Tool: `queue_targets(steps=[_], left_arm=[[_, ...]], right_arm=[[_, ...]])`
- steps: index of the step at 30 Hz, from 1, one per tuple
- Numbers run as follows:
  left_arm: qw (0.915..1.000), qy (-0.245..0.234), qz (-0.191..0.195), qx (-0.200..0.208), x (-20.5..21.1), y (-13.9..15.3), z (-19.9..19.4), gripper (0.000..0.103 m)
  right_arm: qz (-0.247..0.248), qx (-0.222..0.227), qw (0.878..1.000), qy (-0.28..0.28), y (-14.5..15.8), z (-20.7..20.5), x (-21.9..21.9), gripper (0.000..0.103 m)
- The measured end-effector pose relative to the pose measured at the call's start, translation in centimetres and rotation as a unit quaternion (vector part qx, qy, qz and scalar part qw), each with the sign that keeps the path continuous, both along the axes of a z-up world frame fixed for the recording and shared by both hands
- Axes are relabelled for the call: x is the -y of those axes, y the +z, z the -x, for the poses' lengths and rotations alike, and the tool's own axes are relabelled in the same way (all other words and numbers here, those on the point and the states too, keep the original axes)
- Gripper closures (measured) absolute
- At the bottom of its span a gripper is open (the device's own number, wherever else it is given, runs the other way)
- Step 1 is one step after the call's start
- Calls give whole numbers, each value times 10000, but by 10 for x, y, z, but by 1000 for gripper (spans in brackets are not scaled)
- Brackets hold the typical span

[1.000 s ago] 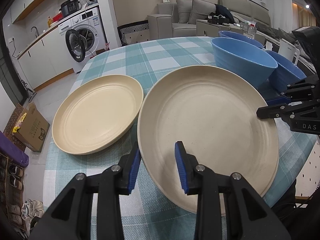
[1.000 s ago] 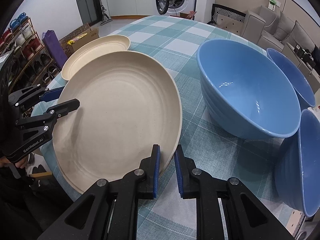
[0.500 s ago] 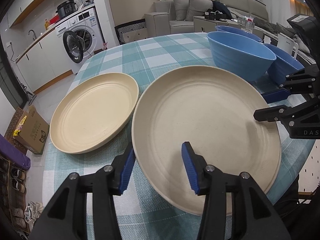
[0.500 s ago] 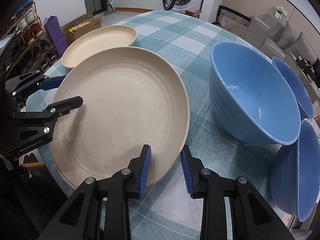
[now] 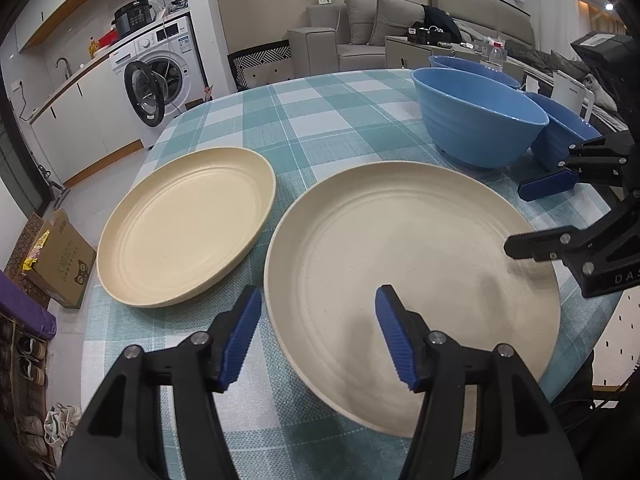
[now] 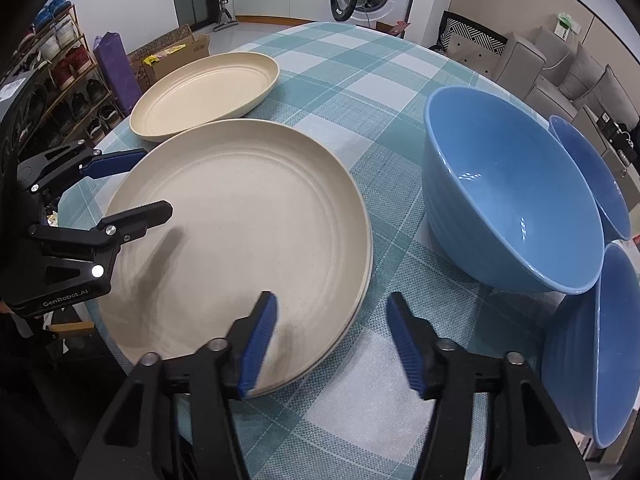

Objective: Organize plates and bowls
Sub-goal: 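Withdraw the right tool up and away from the stacked plates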

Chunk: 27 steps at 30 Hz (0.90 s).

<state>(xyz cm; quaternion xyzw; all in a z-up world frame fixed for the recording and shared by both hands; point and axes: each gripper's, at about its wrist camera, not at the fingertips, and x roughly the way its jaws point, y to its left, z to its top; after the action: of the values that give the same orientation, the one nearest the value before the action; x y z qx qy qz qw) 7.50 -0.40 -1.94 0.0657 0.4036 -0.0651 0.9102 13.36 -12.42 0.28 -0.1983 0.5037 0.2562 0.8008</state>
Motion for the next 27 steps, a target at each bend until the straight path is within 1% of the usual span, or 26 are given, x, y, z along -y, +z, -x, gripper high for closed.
queue_targets(steps=[1, 2, 3, 6, 8, 12, 15, 19, 23, 27], left_arm=[[10000, 32, 28, 44, -1, 2, 0, 24], [9999, 73, 73, 136, -3, 5, 2, 13], [9996, 101, 131, 249, -6, 9, 4, 9], [9984, 89, 293, 478, -13, 21, 10, 5], [9976, 138, 290, 613, -17, 28, 13, 3], [9967, 224, 271, 737, -26, 38, 15, 0], [9958, 325, 249, 817, -34, 45, 15, 0], [9939, 482, 356, 925, -49, 55, 17, 0], [9917, 712, 420, 987, -65, 65, 19, 0], [9894, 890, 306, 1109, -75, 73, 20, 0]], right_arm=[[-49, -3, 10000, -4, 1, 0, 1, 32], [-109, -12, 9999, -1, 2, 0, 1, 31], [-166, -26, 9999, 1, 4, 0, 2, 29], [-392, -28, 9992, 37, 10, 1, 4, 22], [-544, -11, 9985, 83, 16, 3, 4, 20], [-801, 76, 9967, 128, 30, 5, 3, 16], [-967, 207, 9951, 39, 41, 4, 3, 10], [-1189, 501, 9915, -192, 57, 1, 6, 4], [-1570, 412, 9862, -321, 67, -5, 11, 1], [-1638, 375, 9853, -301, 71, -8, 9, 1]])
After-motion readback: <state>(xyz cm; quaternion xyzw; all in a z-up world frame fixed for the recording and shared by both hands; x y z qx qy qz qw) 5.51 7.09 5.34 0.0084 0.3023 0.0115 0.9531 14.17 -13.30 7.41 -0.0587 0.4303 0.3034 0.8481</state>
